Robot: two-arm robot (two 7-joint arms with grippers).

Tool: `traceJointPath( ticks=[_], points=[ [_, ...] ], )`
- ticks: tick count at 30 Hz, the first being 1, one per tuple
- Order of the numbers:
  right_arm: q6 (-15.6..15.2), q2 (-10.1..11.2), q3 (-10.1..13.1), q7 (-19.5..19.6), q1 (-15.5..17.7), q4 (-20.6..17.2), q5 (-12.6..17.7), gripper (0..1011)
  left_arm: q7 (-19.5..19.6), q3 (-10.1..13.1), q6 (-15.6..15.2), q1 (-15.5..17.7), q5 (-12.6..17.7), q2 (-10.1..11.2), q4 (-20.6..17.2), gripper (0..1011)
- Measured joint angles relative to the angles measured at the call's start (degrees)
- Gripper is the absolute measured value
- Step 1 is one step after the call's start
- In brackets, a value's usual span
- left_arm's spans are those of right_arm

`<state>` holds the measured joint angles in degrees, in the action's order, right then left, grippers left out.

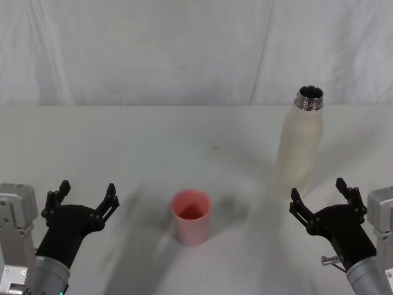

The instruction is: Grasp the thermos with one hand and pour water into the cup lid.

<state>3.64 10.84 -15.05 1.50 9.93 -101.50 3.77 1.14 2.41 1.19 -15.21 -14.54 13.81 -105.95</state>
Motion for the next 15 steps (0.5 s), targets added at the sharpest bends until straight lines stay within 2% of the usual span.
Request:
traceJointPath(
  ticks=[15],
  points=[
    [0.0, 0.0, 0.0, 0.0, 0.0, 0.0, 0.0, 1000, 0.0, 0.0, 0.0, 0.0, 0.0, 0.0, 0.0, 1001]
  ],
)
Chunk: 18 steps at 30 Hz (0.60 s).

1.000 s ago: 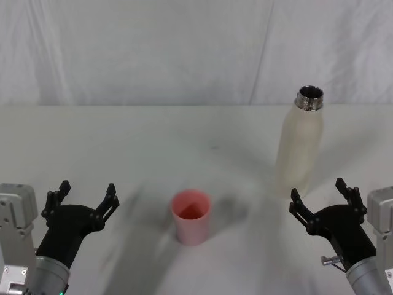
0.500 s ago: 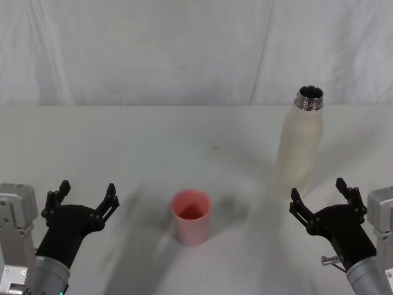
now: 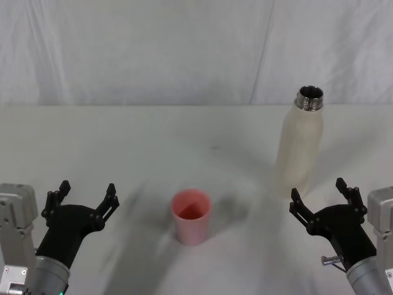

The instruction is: Grasp the thermos with one hand and pour water into the cup lid.

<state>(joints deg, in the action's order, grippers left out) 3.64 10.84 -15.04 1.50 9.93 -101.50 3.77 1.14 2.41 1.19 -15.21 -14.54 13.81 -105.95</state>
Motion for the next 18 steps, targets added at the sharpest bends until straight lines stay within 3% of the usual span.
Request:
traceJointPath(
  ticks=[18],
  points=[
    [0.0, 0.0, 0.0, 0.0, 0.0, 0.0, 0.0, 1000, 0.0, 0.0, 0.0, 0.0, 0.0, 0.0, 0.0, 1001]
  ],
)
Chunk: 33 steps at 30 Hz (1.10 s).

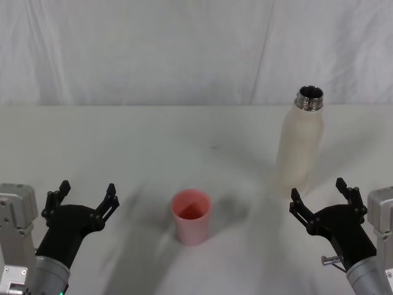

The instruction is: Grasp the thermos with one hand and pour water into the cup lid.

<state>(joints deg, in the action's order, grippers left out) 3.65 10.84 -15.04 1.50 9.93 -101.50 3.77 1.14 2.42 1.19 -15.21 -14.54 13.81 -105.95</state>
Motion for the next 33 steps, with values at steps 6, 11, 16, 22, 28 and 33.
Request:
traceJointPath(
  ticks=[6, 11, 16, 22, 28, 33],
  points=[
    [0.0, 0.0, 0.0, 0.0, 0.0, 0.0, 0.0, 1000, 0.0, 0.0, 0.0, 0.0, 0.0, 0.0, 0.0, 1001],
    [0.0, 0.0, 0.0, 0.0, 0.0, 0.0, 0.0, 1000, 0.0, 0.0, 0.0, 0.0, 0.0, 0.0, 0.0, 1001],
    [0.0, 0.0, 0.0, 0.0, 0.0, 0.0, 0.0, 1000, 0.0, 0.0, 0.0, 0.0, 0.0, 0.0, 0.0, 1001],
    [0.0, 0.0, 0.0, 0.0, 0.0, 0.0, 0.0, 1000, 0.0, 0.0, 0.0, 0.0, 0.0, 0.0, 0.0, 1001],
    [0.0, 0.0, 0.0, 0.0, 0.0, 0.0, 0.0, 1000, 0.0, 0.0, 0.0, 0.0, 0.0, 0.0, 0.0, 1001],
    [0.0, 0.0, 0.0, 0.0, 0.0, 0.0, 0.0, 1000, 0.0, 0.0, 0.0, 0.0, 0.0, 0.0, 0.0, 1001]
  ],
)
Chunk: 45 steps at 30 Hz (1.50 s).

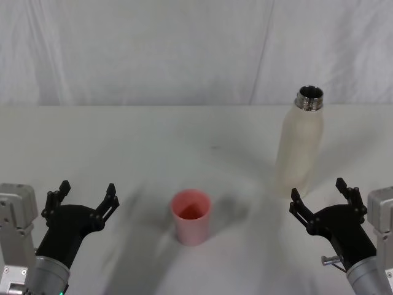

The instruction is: Grasp the thermos with one hand and pour water into the cup lid.

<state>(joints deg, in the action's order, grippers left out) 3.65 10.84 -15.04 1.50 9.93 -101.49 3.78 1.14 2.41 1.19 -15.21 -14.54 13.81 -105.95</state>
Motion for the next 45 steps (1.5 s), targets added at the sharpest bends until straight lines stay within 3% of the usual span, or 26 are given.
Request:
traceJointPath(
  ticks=[16, 30, 45],
  points=[
    [0.0, -0.1, 0.1, -0.2, 0.0, 0.0, 0.0, 1000, 0.0, 0.0, 0.0, 0.0, 0.0, 0.0, 0.0, 1001],
    [0.0, -1.3, 3.3, -6.8, 0.1, 0.4, 4.4, 1000, 0.0, 0.0, 0.0, 0.0, 0.0, 0.0, 0.0, 1001],
    [-2.5, -0.9, 5.8, -12.1, -3.1, 2.6, 8.4, 1000, 0.0, 0.0, 0.0, 0.0, 0.0, 0.0, 0.0, 1001]
  ],
)
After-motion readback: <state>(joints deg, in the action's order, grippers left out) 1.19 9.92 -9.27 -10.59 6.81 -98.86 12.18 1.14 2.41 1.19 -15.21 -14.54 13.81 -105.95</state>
